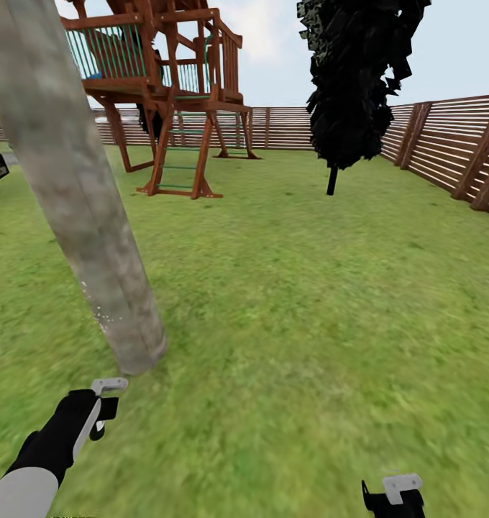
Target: In the garden, pick up the pesticide atomizer on the floor and spray pesticide onto both trees until each tree trunk is fully covered.
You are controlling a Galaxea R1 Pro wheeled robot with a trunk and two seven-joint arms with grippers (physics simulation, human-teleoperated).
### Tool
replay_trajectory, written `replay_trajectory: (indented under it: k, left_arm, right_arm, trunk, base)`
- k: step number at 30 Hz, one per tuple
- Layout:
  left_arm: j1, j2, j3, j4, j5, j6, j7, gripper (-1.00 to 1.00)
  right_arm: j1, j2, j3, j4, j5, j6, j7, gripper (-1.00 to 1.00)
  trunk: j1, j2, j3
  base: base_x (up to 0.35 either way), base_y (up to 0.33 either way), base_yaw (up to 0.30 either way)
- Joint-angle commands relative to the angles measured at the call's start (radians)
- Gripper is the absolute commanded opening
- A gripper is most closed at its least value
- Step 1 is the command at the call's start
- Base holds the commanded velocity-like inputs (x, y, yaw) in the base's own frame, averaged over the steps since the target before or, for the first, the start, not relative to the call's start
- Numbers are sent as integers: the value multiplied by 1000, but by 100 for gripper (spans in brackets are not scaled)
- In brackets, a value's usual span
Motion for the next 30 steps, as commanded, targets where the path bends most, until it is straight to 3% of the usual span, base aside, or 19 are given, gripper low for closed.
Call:
replay_trajectory:
  k: [1,9,13,17,22,24,28,30]
  left_arm:
    - [-1,-3,1,-3,-7,5,6,-100]
    - [-2,6,11,-12,-8,5,6,-100]
    - [-8,-12,6,-16,0,5,8,-100]
    - [-17,-47,5,-17,2,5,9,-100]
    - [-19,-35,11,-19,0,4,7,-100]
    - [-24,-35,12,-63,0,7,8,-100]
    - [-120,-50,9,-158,2,25,6,-100]
    - [-142,-33,13,-169,-1,30,6,-100]
  right_arm:
    - [-1,0,-5,2,11,-3,-5,100]
    - [-1,0,-5,2,11,-3,-5,100]
    - [-1,0,-5,2,11,-3,-5,100]
    - [-1,2,-5,2,11,-3,-5,100]
    - [-1,2,-5,2,11,-2,-5,100]
    - [-1,2,-5,2,11,-3,-5,100]
    - [-1,1,-5,2,11,-3,-5,100]
    - [-1,0,-5,2,11,-3,-5,100]
  trunk:
    - [0,0,-1]
    - [0,0,-1]
    - [0,0,-1]
    - [0,0,-1]
    - [0,0,-1]
    - [0,0,-1]
    - [0,0,-1]
    - [0,0,-1]
  base:
    - [159,-234,271]
    - [159,-234,133]
    - [156,-234,30]
    - [111,-171,235]
    - [10,-17,246]
    - [1,-1,46]
    - [0,0,8]
    - [0,0,0]
